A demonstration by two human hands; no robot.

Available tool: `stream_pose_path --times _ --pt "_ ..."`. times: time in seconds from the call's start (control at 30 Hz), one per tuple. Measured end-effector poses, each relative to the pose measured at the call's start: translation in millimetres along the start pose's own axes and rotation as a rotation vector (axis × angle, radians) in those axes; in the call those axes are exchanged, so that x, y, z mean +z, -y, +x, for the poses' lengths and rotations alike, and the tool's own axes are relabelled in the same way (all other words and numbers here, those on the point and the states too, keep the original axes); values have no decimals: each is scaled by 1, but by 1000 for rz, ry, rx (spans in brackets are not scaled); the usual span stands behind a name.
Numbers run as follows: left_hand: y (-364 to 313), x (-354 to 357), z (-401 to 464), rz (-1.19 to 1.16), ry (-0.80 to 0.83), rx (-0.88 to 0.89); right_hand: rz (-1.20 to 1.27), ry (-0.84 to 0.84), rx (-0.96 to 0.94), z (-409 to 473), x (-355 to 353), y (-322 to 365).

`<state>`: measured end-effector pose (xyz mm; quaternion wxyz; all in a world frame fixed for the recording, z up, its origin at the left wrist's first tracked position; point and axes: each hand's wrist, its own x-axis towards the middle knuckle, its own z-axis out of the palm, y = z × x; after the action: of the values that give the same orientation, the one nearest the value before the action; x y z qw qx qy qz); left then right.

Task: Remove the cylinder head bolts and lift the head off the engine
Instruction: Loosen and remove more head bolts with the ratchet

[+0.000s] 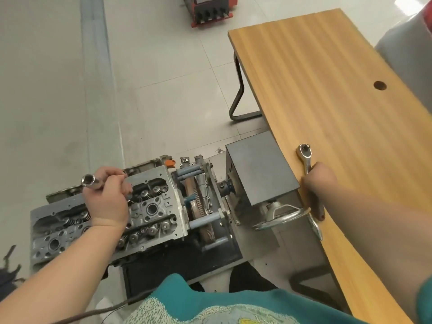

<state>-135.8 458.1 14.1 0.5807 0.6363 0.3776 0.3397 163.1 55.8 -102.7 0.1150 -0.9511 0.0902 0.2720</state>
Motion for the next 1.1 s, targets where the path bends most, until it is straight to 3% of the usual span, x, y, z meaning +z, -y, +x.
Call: stream_pose_path --times 0.13,0.23,0.37,0.43,0.53,0.7,0.87,0.97,1.1 --pt "0 -1 -1 18 -26 0 -25 17 28 3 -11 8" --pt "2 -4 -2 40 -10 -19 173 -48 104 -11 -27 17" --pt "0 -7 -3 81 45 -38 420 -153 -64 -58 -54 53" --pt "-3 -11 -3 116 106 -49 607 -72 -191 -94 -65 81" --pt "-8 -18 -3 151 222 -73 737 191 -312 -160 -72 129" --pt "-13 -31 2 218 383 -117 596 493 -441 -268 -51 201" --pt "-23 -39 8 237 482 -172 310 552 -619 -338 -33 242" --pt "-27 -43 12 275 536 -160 299 579 -708 -357 -30 255" --pt "-26 -42 13 276 561 -165 328 665 -594 -373 -32 272"
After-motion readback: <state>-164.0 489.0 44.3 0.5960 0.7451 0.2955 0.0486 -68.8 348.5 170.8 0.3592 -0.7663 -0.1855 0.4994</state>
